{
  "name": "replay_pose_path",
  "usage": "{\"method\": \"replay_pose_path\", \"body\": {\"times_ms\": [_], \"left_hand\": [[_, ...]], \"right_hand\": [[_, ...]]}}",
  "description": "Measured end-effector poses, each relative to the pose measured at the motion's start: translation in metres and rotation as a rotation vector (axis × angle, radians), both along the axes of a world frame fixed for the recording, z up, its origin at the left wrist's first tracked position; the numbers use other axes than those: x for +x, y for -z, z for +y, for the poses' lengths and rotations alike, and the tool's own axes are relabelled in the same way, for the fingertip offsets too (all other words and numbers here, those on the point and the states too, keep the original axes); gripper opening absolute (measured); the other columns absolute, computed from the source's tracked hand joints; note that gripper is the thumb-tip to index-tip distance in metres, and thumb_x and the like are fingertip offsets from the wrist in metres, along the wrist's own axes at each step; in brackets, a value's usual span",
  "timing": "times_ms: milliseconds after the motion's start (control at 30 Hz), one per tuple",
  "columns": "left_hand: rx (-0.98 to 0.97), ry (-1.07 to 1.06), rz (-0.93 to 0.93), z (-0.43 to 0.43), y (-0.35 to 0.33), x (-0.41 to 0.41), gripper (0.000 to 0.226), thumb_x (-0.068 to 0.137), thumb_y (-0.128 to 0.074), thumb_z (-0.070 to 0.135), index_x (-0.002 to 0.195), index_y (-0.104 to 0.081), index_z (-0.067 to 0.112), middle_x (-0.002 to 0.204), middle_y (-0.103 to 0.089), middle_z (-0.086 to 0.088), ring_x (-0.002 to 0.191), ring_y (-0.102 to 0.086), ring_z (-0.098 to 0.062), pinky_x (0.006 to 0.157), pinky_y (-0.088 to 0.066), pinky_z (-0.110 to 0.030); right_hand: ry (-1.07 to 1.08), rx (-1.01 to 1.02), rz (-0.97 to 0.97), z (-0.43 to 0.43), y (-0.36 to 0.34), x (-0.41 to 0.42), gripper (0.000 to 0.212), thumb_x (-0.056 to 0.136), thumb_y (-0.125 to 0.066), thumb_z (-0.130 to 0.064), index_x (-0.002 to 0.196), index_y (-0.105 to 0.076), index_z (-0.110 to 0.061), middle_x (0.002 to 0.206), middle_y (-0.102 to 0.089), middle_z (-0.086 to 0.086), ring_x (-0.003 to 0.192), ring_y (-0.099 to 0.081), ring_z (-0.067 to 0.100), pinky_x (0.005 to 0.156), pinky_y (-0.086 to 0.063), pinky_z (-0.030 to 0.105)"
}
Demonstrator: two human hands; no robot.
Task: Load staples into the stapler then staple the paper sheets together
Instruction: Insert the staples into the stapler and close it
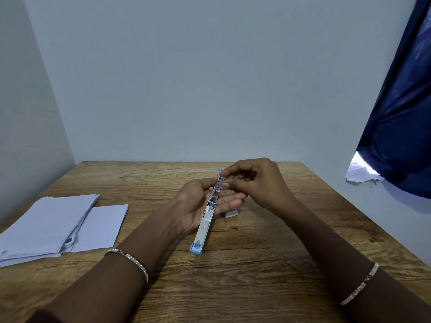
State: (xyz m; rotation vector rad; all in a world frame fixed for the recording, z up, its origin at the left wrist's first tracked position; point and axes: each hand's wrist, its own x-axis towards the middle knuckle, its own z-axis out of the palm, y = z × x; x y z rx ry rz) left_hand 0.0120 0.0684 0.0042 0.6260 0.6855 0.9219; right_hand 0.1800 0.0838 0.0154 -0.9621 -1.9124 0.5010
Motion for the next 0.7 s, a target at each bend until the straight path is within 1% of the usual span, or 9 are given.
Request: {"method": "replay_pose_path", "body": {"times_ms": [67, 133, 200, 300, 433, 533, 633, 700], "left_hand": [[-0.007, 0.006, -0.004, 0.0012, 0.0006, -0.0007, 0.042, 0.106, -0.04, 0.023, 0.104, -0.059, -0.013, 0.087, -0.074, -0.033, 0.074, -0.077, -0.038, 0.064, -0.064, -0.041], [-0.009, 0.009, -0.003, 0.002, 0.001, -0.0006, 0.042, 0.106, -0.039, 0.023, 0.105, -0.06, -0.013, 0.089, -0.074, -0.034, 0.075, -0.077, -0.038, 0.063, -0.064, -0.041], [-0.01, 0.011, -0.006, 0.002, 0.0014, -0.0007, 0.042, 0.107, -0.038, 0.023, 0.109, -0.058, -0.013, 0.088, -0.073, -0.034, 0.074, -0.077, -0.038, 0.06, -0.065, -0.041], [-0.015, 0.012, -0.008, 0.0019, 0.002, -0.0004, 0.043, 0.107, -0.036, 0.024, 0.112, -0.057, -0.013, 0.085, -0.073, -0.033, 0.073, -0.077, -0.038, 0.06, -0.064, -0.041], [-0.01, -0.006, -0.011, 0.0025, 0.0026, -0.0001, 0.043, 0.107, -0.036, 0.024, 0.108, -0.058, -0.013, 0.084, -0.073, -0.034, 0.072, -0.077, -0.038, 0.06, -0.064, -0.043], [-0.008, -0.009, -0.014, 0.0033, 0.003, 0.0001, 0.043, 0.107, -0.037, 0.024, 0.108, -0.058, -0.013, 0.087, -0.073, -0.034, 0.076, -0.077, -0.039, 0.064, -0.064, -0.045], [-0.01, -0.017, -0.023, 0.0033, 0.0034, 0.0014, 0.039, 0.106, -0.04, 0.022, 0.107, -0.057, -0.013, 0.087, -0.072, -0.035, 0.079, -0.076, -0.042, 0.072, -0.062, -0.052], [-0.004, -0.015, -0.026, 0.0024, 0.0039, 0.0019, 0.039, 0.106, -0.038, 0.021, 0.112, -0.057, -0.012, 0.086, -0.073, -0.031, 0.08, -0.076, -0.041, 0.078, -0.06, -0.055]], "right_hand": [[-0.023, -0.039, 0.031, 0.0004, -0.0001, 0.001, 0.02, 0.081, -0.076, 0.002, 0.096, -0.081, -0.01, 0.089, -0.08, 0.0, 0.082, -0.076, 0.013, 0.077, -0.061, 0.026], [-0.036, -0.067, 0.05, 0.0006, -0.0002, 0.0016, 0.02, 0.082, -0.076, 0.002, 0.097, -0.081, -0.009, 0.092, -0.081, 0.002, 0.084, -0.077, 0.017, 0.08, -0.062, 0.03], [-0.04, -0.082, 0.051, 0.0001, -0.0001, 0.0009, 0.019, 0.081, -0.078, 0.0, 0.098, -0.081, -0.009, 0.092, -0.081, 0.002, 0.084, -0.077, 0.017, 0.079, -0.062, 0.029], [-0.046, -0.087, 0.048, -0.001, 0.0001, -0.0006, 0.018, 0.081, -0.08, -0.004, 0.099, -0.081, -0.01, 0.092, -0.081, 0.001, 0.084, -0.077, 0.012, 0.077, -0.06, 0.023], [-0.015, -0.048, -0.008, -0.0022, -0.0015, -0.0017, 0.022, 0.083, -0.078, -0.003, 0.103, -0.081, -0.011, 0.095, -0.08, 0.003, 0.088, -0.076, 0.011, 0.084, -0.061, 0.028], [0.024, -0.044, -0.01, -0.0039, -0.0021, -0.0028, 0.029, 0.081, -0.077, 0.0, 0.106, -0.079, -0.013, 0.086, -0.079, 0.002, 0.077, -0.074, 0.008, 0.076, -0.06, 0.024], [0.033, -0.059, -0.006, -0.0045, -0.0033, -0.0033, 0.018, 0.08, -0.08, -0.003, 0.095, -0.082, -0.012, 0.081, -0.079, -0.002, 0.072, -0.074, 0.002, 0.068, -0.055, 0.015], [0.032, -0.082, 0.005, -0.0056, -0.004, -0.004, 0.016, 0.077, -0.083, -0.005, 0.09, -0.083, -0.014, 0.078, -0.08, -0.002, 0.07, -0.074, 0.002, 0.065, -0.055, 0.014]]}}
